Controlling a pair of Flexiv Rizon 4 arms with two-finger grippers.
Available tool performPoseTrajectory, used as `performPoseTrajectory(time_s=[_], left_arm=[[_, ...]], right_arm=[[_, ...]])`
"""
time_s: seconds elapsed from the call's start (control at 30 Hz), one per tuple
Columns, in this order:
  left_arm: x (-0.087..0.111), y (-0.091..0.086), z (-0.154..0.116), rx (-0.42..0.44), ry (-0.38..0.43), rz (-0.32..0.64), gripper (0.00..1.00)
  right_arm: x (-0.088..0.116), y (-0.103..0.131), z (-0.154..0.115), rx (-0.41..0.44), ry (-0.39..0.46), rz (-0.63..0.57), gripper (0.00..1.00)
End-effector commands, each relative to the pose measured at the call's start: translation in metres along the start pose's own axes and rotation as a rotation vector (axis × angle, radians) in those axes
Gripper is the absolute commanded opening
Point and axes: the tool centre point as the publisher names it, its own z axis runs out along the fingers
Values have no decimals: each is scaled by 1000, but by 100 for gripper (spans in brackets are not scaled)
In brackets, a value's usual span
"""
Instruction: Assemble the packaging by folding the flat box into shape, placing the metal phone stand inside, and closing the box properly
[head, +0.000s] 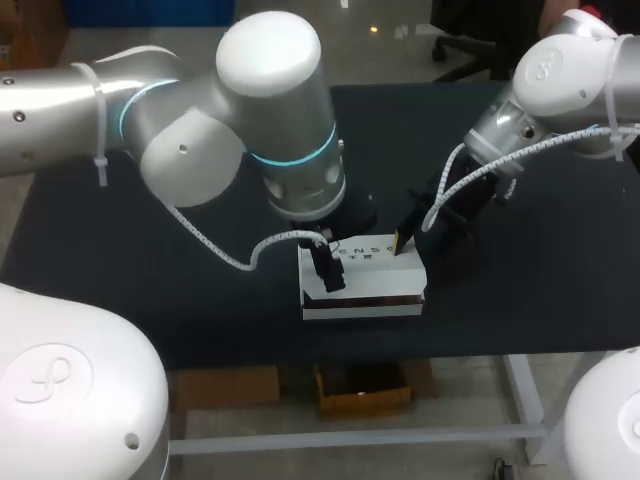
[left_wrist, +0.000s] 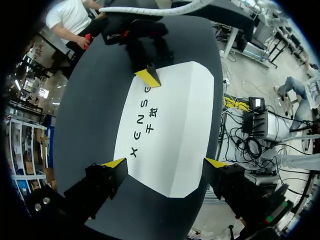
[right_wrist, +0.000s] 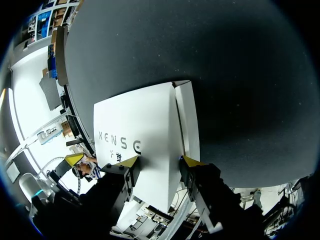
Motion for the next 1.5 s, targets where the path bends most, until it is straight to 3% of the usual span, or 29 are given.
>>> performPoseTrajectory(time_s=[0.03, 0.13, 0.37, 1.0, 1.5], left_arm=[[3, -1, 2, -17, -20, -2, 100], [3, -2, 4, -24, -17, 0, 100], [1, -2, 10, -52, -5, 0, 65], [10, 1, 18, -79, 16, 14, 70], [-6, 3, 36, -92, -11, 14, 76]], right_arm=[[1, 3, 0, 8, -1, 0, 51], [1, 3, 1, 9, -1, 0, 51], [2, 3, 1, 9, -1, 0, 50], [2, 5, 3, 12, 1, 1, 49], [2, 5, 3, 14, 0, 2, 49]])
